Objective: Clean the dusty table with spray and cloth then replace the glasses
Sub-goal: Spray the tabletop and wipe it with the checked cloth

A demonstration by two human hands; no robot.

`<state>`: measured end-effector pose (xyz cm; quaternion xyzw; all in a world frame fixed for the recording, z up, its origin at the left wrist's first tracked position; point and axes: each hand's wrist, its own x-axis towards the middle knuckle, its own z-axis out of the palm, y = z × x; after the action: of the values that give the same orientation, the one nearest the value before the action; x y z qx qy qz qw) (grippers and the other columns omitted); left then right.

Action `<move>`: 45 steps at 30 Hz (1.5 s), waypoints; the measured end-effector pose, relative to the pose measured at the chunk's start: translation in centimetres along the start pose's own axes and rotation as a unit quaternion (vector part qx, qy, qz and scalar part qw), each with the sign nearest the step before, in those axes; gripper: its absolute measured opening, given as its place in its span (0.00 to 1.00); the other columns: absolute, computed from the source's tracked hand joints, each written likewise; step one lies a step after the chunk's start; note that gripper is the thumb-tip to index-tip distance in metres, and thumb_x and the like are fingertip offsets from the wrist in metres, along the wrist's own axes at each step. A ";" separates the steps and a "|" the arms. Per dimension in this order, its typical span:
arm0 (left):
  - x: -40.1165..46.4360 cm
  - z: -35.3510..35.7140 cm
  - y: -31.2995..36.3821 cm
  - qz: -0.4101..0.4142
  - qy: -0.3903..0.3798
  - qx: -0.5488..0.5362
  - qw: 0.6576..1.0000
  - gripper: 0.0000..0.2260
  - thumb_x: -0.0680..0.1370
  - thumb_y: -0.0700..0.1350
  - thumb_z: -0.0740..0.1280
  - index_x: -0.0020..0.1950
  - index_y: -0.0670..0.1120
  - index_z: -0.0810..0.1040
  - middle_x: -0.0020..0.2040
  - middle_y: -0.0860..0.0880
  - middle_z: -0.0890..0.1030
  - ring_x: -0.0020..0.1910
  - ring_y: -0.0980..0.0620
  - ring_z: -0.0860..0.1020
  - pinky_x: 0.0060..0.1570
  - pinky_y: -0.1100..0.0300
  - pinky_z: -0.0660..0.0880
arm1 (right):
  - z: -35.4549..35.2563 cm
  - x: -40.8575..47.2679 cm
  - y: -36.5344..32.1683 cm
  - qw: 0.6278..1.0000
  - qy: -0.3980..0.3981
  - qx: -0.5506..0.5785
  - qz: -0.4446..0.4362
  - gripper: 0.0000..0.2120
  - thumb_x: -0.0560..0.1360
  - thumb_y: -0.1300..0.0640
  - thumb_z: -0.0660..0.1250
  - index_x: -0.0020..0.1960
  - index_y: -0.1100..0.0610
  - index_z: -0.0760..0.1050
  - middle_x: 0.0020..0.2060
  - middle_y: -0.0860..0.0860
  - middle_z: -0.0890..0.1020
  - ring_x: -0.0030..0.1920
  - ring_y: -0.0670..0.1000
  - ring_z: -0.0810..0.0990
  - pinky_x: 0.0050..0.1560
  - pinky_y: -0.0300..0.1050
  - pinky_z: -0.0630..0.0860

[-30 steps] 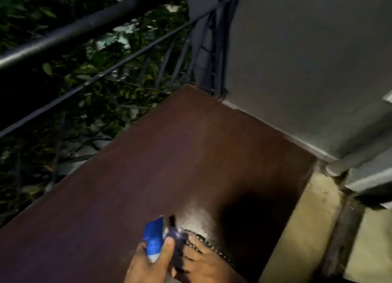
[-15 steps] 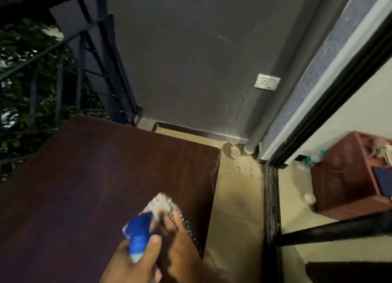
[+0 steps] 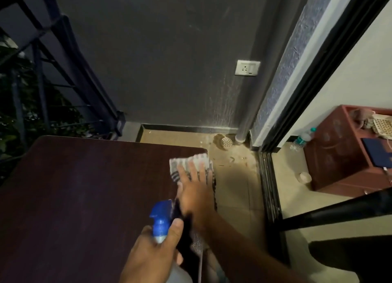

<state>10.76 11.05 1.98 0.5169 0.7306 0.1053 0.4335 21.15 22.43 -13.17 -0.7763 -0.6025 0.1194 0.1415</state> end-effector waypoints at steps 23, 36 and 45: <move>1.7 -2.4 1.0 -0.027 -0.003 -0.045 0.999 0.31 0.73 0.70 0.61 0.45 0.41 0.80 0.29 0.54 0.84 0.33 0.60 0.83 0.47 0.57 0.78 | -3.3 1.4 3.6 0.999 -0.006 -0.036 0.026 0.32 0.76 0.48 0.62 0.78 0.53 0.63 0.77 0.59 0.64 0.77 0.67 0.58 0.74 0.72 0.54; 1.0 -8.8 -4.0 -0.137 0.189 -0.072 0.970 0.16 0.76 0.63 0.68 0.53 0.53 0.74 0.38 0.62 0.73 0.54 0.59 0.78 0.53 0.70 0.62 | 0.7 -8.5 -3.4 0.950 -0.071 -0.052 -0.300 0.31 0.72 0.43 0.59 0.74 0.51 0.72 0.75 0.56 0.68 0.76 0.64 0.61 0.69 0.70 0.61; -0.8 -8.3 -8.2 -0.243 0.195 -0.216 0.925 0.19 0.75 0.67 0.65 0.51 0.53 0.74 0.31 0.59 0.85 0.38 0.61 0.84 0.55 0.56 0.77 | 2.8 3.6 -16.2 0.922 -0.132 -0.059 -0.358 0.31 0.74 0.45 0.51 0.77 0.48 0.66 0.76 0.52 0.68 0.77 0.62 0.62 0.76 0.67 0.53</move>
<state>-0.77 9.12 2.42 0.1868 0.8636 0.2504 0.3957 6.41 29.98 -9.90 -0.4931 -0.8594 0.1266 0.0473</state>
